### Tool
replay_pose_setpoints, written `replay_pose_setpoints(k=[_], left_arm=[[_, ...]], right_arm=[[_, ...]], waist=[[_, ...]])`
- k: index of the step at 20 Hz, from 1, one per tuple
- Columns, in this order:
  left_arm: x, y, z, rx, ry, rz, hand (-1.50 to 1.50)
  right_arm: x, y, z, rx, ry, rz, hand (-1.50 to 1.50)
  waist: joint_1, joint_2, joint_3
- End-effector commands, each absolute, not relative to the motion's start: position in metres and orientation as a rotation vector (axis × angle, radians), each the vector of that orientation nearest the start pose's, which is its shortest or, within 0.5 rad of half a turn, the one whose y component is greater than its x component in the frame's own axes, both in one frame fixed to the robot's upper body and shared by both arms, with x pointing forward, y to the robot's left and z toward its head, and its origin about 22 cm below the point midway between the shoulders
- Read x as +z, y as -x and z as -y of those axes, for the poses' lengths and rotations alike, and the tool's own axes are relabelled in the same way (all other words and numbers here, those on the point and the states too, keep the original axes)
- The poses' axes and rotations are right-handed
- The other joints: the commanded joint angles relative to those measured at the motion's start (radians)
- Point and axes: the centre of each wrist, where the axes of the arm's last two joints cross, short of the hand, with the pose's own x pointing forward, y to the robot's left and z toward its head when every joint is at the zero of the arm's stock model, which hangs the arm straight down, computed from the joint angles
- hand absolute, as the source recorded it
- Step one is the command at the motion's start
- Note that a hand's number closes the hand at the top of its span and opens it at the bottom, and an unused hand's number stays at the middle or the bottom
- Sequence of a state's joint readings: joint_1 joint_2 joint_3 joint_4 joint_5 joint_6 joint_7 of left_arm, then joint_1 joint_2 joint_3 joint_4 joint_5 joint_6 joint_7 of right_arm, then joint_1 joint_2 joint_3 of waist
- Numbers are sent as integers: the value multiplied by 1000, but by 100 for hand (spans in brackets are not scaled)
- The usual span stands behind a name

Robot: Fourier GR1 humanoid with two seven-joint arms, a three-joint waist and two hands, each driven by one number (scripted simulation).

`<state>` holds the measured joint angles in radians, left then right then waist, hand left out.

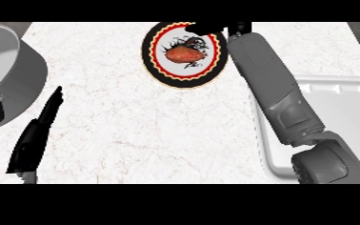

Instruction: Pick the sweet potato from the tray and place it in the plate

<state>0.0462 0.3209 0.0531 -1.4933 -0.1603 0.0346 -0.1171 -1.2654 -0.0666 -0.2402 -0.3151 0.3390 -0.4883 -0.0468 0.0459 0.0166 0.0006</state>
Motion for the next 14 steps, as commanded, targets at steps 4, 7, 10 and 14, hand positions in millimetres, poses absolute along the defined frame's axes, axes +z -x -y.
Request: replay_pose_setpoints(k=[4,7,10,14], left_arm=[[5,-232,-329,-314,-466,1546,0],[7,-219,-331,-327,-448,1546,0],[-8,-215,-332,-309,-439,1530,0],[9,-225,-321,-307,-462,1539,0]], right_arm=[[114,-466,195,-21,370,1730,-150],[93,-458,235,-23,336,1770,-150],[95,-453,271,-17,354,1836,-150],[97,-450,297,66,395,1806,-150]], waist=[[-19,-4,1],[-13,-4,1],[-21,-6,0],[-18,-7,1]])
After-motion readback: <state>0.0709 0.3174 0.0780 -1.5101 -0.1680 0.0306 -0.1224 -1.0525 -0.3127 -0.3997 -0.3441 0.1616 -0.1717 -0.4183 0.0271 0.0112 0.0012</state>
